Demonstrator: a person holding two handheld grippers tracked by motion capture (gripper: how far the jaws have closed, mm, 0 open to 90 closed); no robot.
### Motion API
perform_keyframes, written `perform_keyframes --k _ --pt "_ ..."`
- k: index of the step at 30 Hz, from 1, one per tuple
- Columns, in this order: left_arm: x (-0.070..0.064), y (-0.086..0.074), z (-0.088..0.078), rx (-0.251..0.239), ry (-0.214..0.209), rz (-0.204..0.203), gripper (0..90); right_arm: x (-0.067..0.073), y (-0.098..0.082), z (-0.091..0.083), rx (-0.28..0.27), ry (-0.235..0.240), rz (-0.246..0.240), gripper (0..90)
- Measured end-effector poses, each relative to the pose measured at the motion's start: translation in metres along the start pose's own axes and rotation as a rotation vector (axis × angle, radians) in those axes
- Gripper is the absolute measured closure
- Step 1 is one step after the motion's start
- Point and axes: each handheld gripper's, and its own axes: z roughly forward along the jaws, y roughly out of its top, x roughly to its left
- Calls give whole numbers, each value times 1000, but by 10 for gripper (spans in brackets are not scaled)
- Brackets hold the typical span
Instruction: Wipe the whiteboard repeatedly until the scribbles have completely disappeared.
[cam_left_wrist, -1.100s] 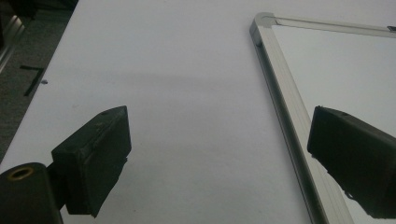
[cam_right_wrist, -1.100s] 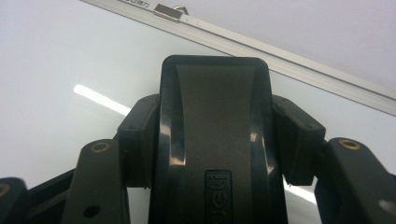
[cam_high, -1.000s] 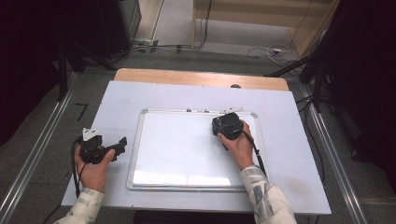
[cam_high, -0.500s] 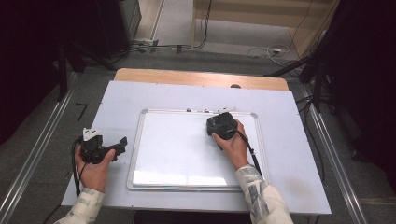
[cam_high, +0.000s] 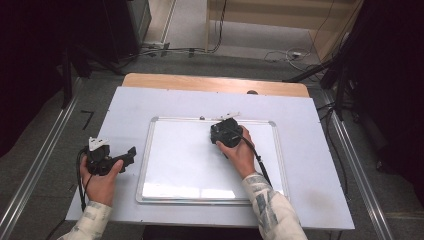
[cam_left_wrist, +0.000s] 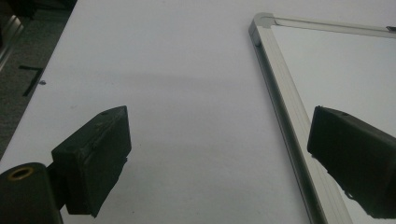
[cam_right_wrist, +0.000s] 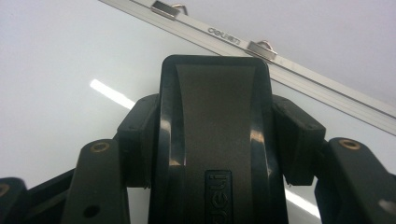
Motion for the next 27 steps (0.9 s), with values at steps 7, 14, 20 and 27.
perform_keyframes --k 7,14,20,27 --pt "0 0 0 1 -3 -2 67 14 9 7 -2 13 -20 386" --pt "1 0 -1 -2 -4 -2 67 34 20 15 -6 33 -43 386" --pt "1 0 -1 -4 -5 -7 67 50 28 21 -11 54 -71 386" --pt "1 0 -1 -4 -6 -6 67 62 34 25 -12 74 -97 386"
